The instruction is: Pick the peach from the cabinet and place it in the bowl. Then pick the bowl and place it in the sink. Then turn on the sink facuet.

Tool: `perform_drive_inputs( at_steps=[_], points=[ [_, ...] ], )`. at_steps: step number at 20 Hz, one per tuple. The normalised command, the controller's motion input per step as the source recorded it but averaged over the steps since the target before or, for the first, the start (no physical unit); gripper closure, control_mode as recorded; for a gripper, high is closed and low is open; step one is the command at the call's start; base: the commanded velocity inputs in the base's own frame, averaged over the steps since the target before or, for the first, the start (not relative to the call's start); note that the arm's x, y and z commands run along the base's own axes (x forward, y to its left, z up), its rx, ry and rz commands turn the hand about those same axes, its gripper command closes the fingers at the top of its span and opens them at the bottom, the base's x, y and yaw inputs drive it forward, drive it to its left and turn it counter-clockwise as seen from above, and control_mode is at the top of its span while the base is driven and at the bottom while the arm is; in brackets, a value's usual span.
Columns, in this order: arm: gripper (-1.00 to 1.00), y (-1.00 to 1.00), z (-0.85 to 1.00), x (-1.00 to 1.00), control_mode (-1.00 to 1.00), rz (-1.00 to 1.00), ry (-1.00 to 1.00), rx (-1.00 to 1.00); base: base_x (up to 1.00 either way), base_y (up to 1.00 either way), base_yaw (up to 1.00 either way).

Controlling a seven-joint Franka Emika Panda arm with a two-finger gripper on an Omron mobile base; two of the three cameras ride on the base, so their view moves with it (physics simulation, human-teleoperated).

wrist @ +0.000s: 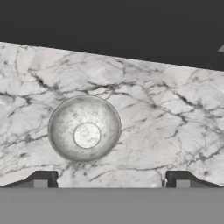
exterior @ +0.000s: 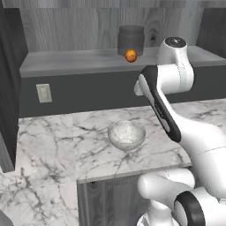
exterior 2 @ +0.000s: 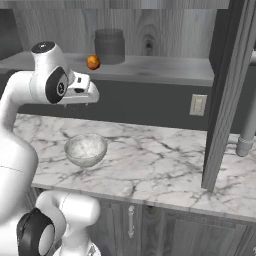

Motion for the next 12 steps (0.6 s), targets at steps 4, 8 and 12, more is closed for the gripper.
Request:
perform_drive_inputs(
  at_steps=[4,8,12],
  points=[
    [-1.00,0.00,0.91,-0.12,-1.00,0.00,-0.26,-0.10,0.00,0.00,0.00],
    [-1.00,0.00,0.48,0.00,-1.00,0.01,-0.05,-0.04,0.00,0.00,0.00],
    [-1.00,0.08,0.42,0.00,-1.00,0.00,0.03,0.00,0.00,0.00,0.00]
  ],
)
